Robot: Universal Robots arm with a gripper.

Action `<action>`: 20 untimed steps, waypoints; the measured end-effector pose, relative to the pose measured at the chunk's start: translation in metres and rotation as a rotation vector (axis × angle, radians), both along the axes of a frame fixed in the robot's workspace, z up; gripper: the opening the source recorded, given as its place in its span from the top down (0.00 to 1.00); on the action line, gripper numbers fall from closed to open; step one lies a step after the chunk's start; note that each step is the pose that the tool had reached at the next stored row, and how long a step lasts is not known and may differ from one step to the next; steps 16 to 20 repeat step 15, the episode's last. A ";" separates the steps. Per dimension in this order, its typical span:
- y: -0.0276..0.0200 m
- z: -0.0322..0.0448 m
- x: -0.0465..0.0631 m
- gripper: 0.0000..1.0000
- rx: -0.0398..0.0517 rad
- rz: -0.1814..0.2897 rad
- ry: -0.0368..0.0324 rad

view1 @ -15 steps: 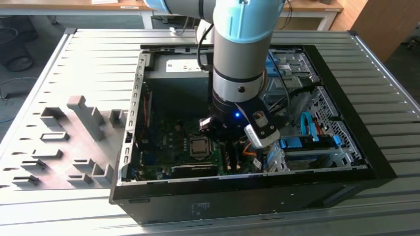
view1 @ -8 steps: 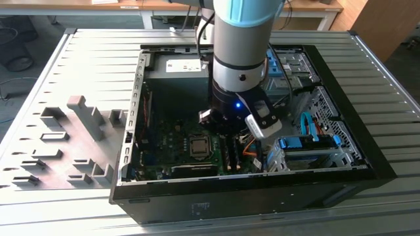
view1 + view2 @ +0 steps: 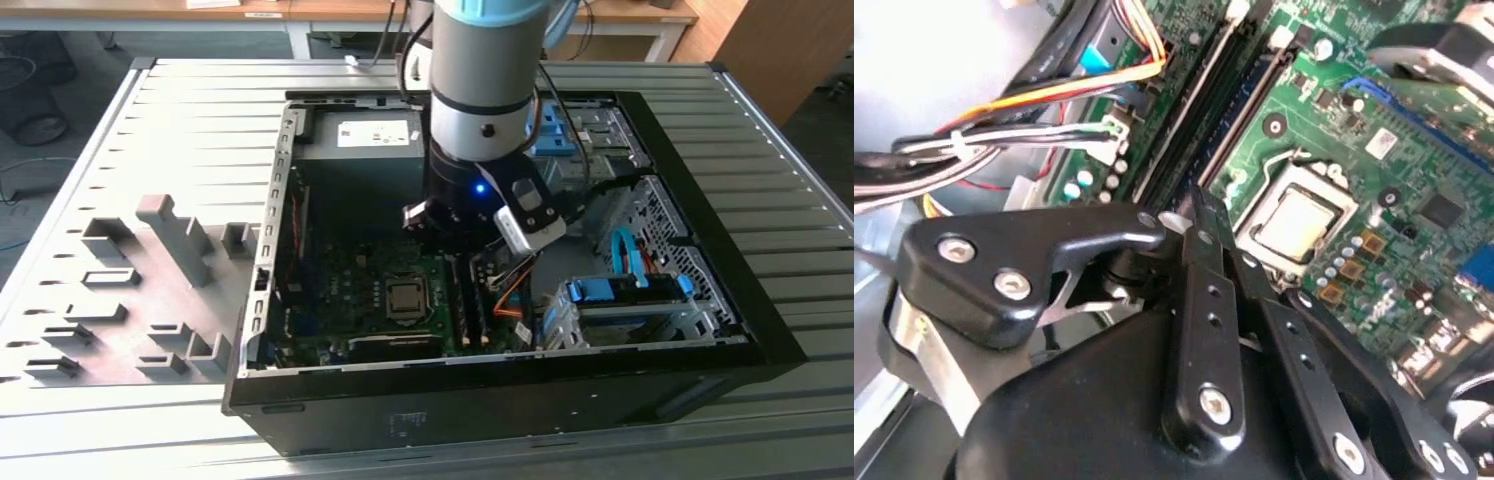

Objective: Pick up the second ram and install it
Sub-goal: 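Press down the second ram until it locks into place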

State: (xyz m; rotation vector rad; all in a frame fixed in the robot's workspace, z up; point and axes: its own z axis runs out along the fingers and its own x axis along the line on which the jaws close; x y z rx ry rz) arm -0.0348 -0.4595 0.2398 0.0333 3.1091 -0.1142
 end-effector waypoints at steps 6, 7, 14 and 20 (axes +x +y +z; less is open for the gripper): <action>0.0002 0.0199 0.000 0.89 -0.0006 0.000 0.0000; 0.0002 0.0209 0.000 0.89 -0.0007 0.000 0.0000; 0.0003 0.0214 0.000 0.89 -0.0005 0.000 -0.0001; 0.0003 0.0214 0.000 0.89 -0.0005 0.000 -0.0001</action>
